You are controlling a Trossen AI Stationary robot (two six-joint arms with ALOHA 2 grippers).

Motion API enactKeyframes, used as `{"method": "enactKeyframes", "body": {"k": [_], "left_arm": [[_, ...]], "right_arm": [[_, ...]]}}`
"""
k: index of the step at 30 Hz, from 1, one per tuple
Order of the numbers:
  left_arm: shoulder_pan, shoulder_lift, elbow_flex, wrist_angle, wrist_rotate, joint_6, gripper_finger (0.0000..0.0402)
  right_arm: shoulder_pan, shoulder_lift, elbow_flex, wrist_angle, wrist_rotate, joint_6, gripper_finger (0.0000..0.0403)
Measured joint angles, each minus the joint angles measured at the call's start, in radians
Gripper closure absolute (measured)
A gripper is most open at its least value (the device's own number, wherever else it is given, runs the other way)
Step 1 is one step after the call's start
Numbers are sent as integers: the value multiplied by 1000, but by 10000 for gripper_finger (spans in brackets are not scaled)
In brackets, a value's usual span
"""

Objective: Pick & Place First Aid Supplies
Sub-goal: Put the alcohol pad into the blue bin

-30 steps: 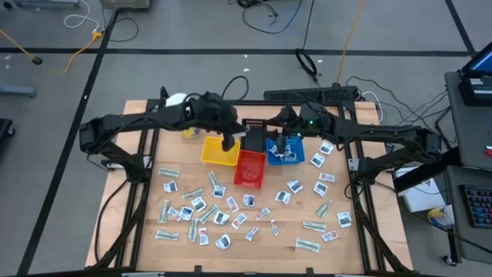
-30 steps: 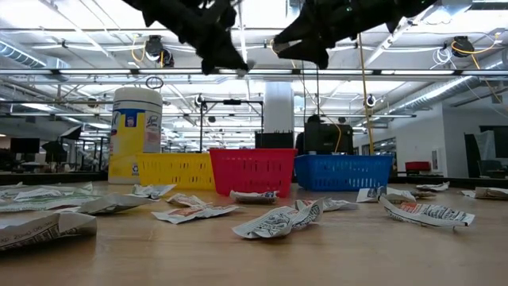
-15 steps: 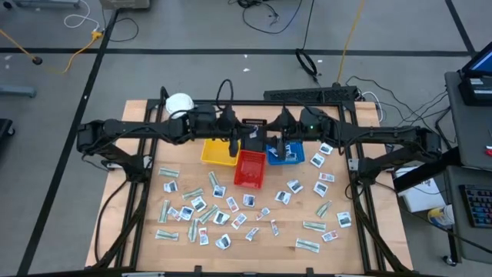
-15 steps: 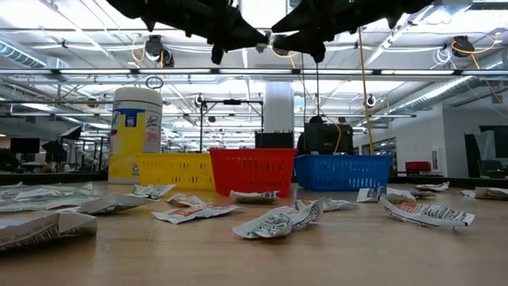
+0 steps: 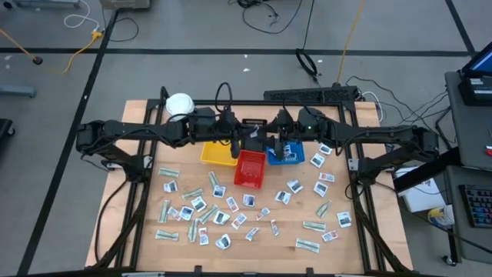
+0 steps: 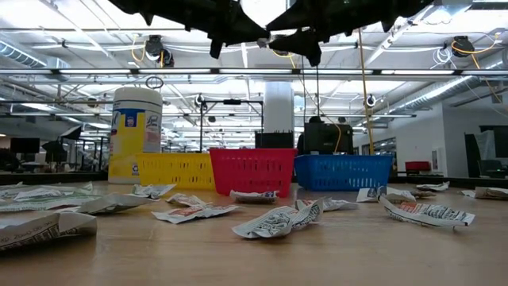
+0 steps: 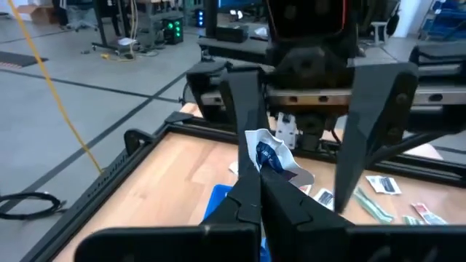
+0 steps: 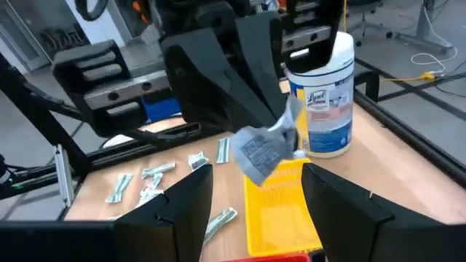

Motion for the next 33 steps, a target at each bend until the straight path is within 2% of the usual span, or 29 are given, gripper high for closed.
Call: {"method": "enactKeyframes", "body": {"k": [4, 7, 19, 24, 33], "left_arm": [[0, 3, 0, 10, 2, -4, 402], [-1, 4, 0, 10, 2, -10, 402], [-24, 4, 1, 31, 3, -6, 401], [-35, 5, 1, 23, 2, -10, 399], [-39, 13, 1, 9, 7, -67, 358]], "right_arm": [[10, 19, 2, 17, 6, -1, 206], [13, 21, 0, 19, -1, 0, 231], [33, 50, 2, 63, 0, -33, 393], [32, 63, 2, 66, -7, -31, 401], [32, 57, 2, 26, -30, -35, 402]]}}
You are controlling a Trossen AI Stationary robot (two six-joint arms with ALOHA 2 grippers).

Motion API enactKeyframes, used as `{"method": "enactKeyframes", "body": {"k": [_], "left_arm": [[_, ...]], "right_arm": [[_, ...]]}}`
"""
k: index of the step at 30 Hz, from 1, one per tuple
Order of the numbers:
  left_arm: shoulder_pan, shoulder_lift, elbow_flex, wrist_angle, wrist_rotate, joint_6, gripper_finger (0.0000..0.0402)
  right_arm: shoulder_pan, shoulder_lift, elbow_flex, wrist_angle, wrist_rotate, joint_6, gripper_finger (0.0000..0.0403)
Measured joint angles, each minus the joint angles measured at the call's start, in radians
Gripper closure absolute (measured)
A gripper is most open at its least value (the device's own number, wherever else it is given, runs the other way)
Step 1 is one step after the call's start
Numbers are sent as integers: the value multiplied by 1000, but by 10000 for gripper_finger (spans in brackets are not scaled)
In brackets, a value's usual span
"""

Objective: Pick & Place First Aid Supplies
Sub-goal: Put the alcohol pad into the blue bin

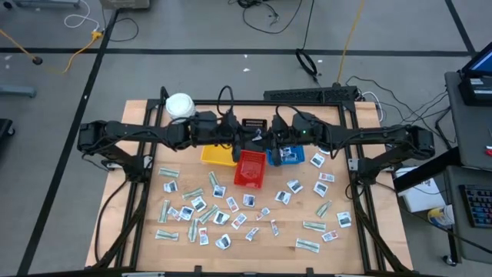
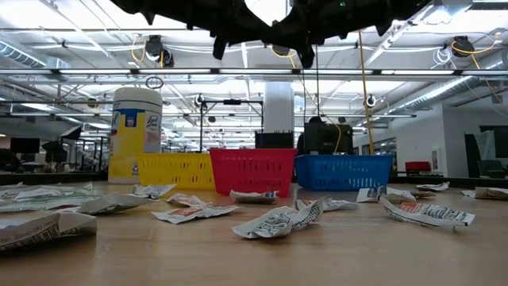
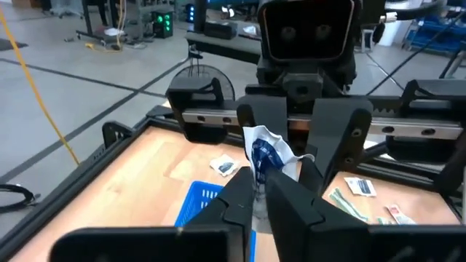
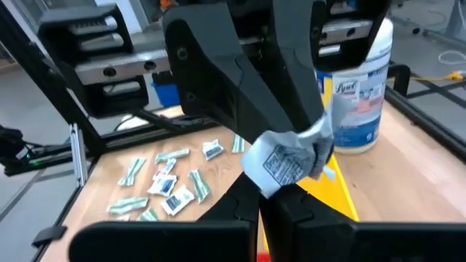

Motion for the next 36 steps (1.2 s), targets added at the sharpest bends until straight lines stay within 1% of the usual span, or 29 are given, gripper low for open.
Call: {"method": "enactKeyframes", "body": {"k": [4, 8, 15, 23, 30, 33, 36], "left_arm": [[0, 0, 0, -20, 0, 0, 329], [0, 0, 0, -86, 1, -3, 306], [0, 1, 0, -229, 9, -57, 281], [1, 1, 0, -297, 107, -79, 277], [1, 1, 0, -323, 137, -123, 277], [1, 1, 0, -324, 138, -135, 277], [1, 1, 0, -324, 138, -135, 277]], "right_arm": [[0, -6, 0, -35, -30, -17, 402], [-7, -23, 0, -89, -46, -18, 402], [-58, -77, 0, -334, -44, -72, 403], [-160, -93, 0, -583, -40, -168, 403], [-193, -66, 0, -751, -41, -290, 403], [-193, -42, -5, -783, -41, -337, 403], [-193, -23, -35, -768, -39, -369, 403]]}}
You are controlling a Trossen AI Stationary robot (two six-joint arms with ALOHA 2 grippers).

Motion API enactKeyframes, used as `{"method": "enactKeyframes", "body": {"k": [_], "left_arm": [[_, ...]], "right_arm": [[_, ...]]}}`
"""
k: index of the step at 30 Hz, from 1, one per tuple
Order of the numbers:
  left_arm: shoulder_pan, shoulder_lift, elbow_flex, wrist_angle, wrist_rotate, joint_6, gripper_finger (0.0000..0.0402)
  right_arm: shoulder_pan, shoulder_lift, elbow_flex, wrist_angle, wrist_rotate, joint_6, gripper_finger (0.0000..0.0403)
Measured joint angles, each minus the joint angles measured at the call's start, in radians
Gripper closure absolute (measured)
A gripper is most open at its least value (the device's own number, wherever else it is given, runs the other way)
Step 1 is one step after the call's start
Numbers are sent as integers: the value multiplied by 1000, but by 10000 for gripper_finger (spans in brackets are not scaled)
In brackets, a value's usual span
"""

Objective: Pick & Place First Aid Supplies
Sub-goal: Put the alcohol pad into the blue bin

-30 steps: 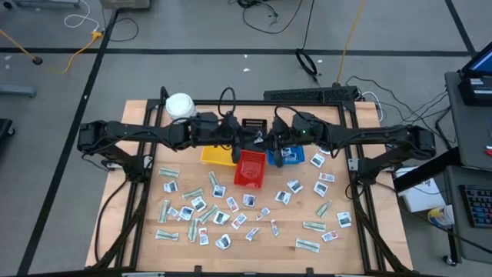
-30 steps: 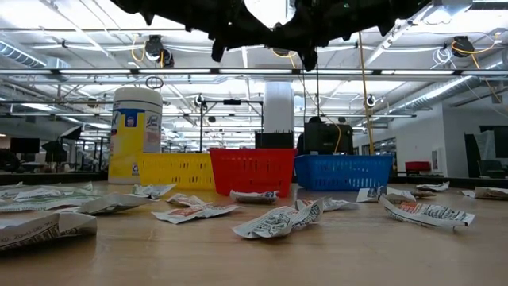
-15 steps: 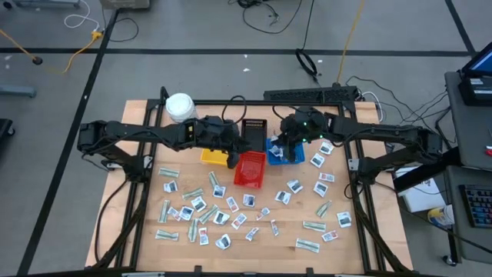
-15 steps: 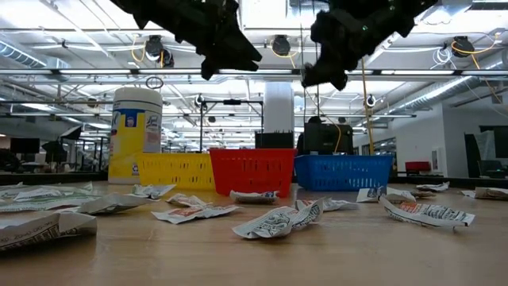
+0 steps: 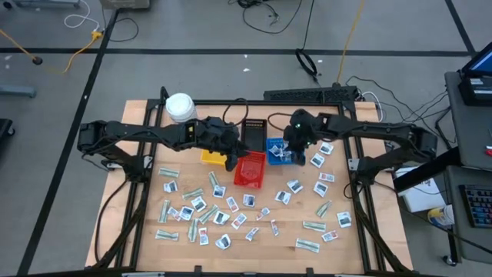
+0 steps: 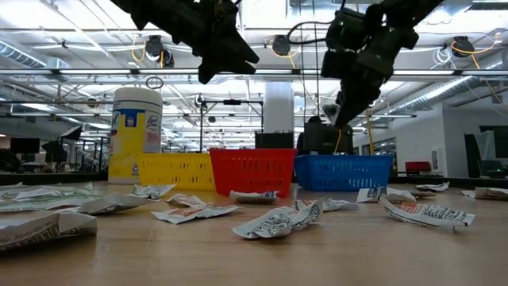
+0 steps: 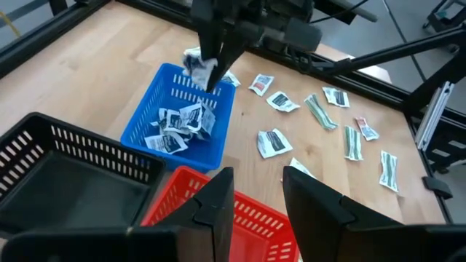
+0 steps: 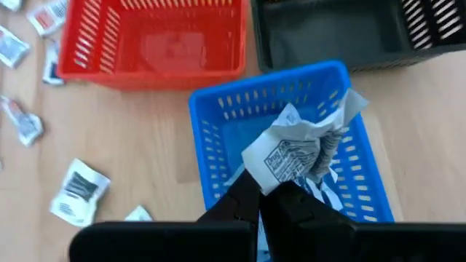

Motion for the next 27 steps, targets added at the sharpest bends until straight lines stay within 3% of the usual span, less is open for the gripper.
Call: {"method": "enactKeyframes", "body": {"k": [6, 12, 17, 22, 27], "left_arm": [[0, 0, 0, 2, 0, -3, 277], [0, 0, 0, 3, 0, -9, 277], [0, 0, 0, 3, -7, -22, 277], [1, 0, 0, -12, 25, -62, 277], [1, 0, 0, -166, 122, -270, 277]], "right_arm": [[2, 18, -104, 75, 130, -41, 403], [2, 17, -142, 127, 147, -30, 388], [2, 17, -142, 125, 67, -12, 344], [2, 16, -142, 125, 79, 25, 285], [3, 2, -142, 151, 71, 38, 246]]}}
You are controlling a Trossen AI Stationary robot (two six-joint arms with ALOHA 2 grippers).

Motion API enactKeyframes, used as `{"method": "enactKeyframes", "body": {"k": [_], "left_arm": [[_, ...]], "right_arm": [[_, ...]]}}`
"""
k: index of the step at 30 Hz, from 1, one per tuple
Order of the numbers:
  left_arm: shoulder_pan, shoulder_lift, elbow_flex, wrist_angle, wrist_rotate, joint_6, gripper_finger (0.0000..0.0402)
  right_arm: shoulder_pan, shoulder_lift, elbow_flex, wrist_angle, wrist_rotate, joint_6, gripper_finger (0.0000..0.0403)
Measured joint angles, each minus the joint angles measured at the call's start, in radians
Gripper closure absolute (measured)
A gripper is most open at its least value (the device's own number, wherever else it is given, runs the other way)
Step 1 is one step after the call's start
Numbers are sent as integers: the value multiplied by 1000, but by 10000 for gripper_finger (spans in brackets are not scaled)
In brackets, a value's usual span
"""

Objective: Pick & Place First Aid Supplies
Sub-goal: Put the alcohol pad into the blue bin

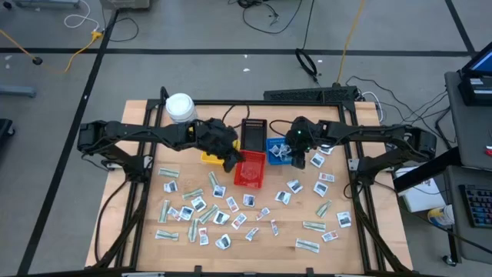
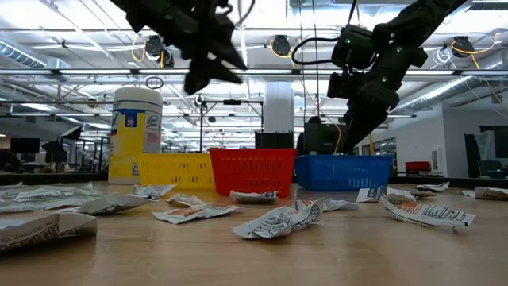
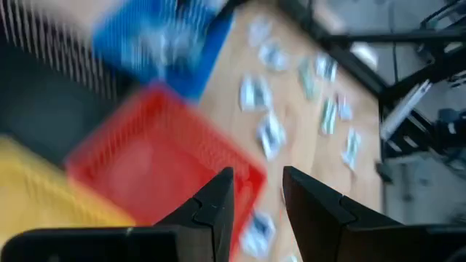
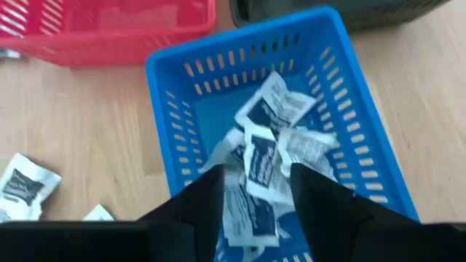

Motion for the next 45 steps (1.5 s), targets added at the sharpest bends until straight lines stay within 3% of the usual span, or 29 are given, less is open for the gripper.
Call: {"method": "enactKeyframes", "body": {"k": [10, 19, 34, 45], "left_arm": [[-62, -12, 0, -466, 78, -354, 277], [-169, -12, 0, -690, 30, -671, 277], [-525, -19, 0, -769, -256, -1085, 277], [-706, 22, -75, -702, -263, -1338, 277]], "right_arm": [[2, -26, 1, 82, -26, 81, 234], [3, -26, 1, 149, -25, 32, 236], [3, -29, 1, 201, -25, -28, 232], [-1, -30, 1, 260, -24, -78, 232]]}}
